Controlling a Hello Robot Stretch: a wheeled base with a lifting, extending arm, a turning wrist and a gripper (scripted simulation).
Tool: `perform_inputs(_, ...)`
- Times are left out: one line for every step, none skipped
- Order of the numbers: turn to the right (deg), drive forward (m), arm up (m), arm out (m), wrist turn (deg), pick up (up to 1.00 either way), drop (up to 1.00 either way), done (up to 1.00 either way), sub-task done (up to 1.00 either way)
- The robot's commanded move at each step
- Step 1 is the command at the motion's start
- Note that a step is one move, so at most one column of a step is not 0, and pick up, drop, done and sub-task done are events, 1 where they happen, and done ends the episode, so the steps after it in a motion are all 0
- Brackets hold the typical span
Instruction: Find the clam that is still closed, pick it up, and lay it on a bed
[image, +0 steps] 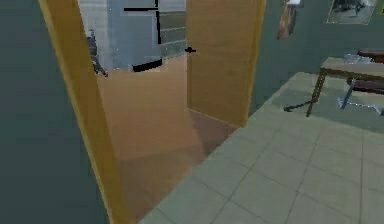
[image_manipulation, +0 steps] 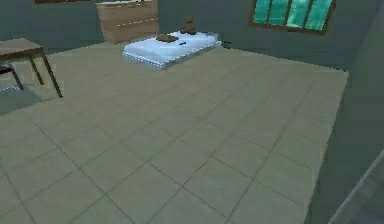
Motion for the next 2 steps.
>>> perform_inputs(0.0, 1.0, 0.0, 0.0, 0.0, 0.0, 0.0, 0.0, 0.0)
perform_inputs(6.0, 0.0, 0.0, 0.0, 0.0, 0.0, 0.0, 0.0, 0.0)
